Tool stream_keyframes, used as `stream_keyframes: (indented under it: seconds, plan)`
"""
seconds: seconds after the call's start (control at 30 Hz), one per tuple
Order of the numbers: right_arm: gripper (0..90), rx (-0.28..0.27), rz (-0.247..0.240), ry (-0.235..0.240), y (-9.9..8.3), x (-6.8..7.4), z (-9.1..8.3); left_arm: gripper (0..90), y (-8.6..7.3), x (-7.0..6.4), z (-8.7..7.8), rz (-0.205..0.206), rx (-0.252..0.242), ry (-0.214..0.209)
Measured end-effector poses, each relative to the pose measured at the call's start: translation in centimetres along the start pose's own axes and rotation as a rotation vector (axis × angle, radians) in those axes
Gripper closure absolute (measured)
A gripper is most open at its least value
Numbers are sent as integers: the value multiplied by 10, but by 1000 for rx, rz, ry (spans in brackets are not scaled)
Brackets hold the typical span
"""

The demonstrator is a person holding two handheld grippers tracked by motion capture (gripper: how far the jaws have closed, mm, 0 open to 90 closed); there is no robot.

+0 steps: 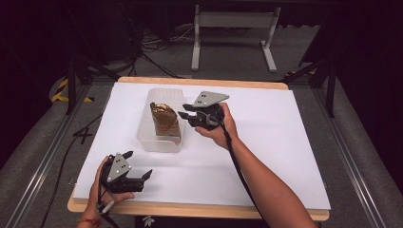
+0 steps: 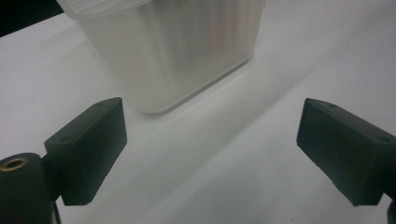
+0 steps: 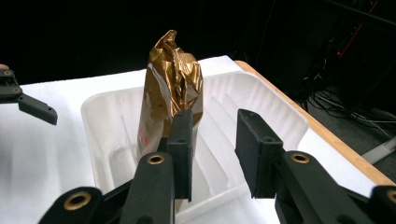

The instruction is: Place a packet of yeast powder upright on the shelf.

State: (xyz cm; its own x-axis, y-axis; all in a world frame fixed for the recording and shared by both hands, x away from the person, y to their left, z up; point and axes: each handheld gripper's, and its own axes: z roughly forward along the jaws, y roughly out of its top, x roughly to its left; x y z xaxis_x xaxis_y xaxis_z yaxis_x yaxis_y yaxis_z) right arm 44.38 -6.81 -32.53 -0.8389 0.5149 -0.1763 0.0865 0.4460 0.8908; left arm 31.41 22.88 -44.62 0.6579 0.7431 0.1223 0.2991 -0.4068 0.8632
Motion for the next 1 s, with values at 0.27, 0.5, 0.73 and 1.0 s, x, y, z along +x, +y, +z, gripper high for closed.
stream_keyframes:
  seconds: [0.27, 0.5, 0.73, 1.0]
  plan:
    - [633, 31, -31, -23, -3, -5, -20, 92, 1, -1, 0, 4, 6, 1]
    - [613, 78, -78, -83, -10, -7, -39, 92, 1, -1, 1, 1, 9, -1]
    - [574, 134, -114, -104, -24, -11, -65, 93, 0, -1, 2, -1, 17, 7]
    - [529, 159, -123, -137, -47, -16, -96, 93, 0, -1, 3, -3, 26, 2]
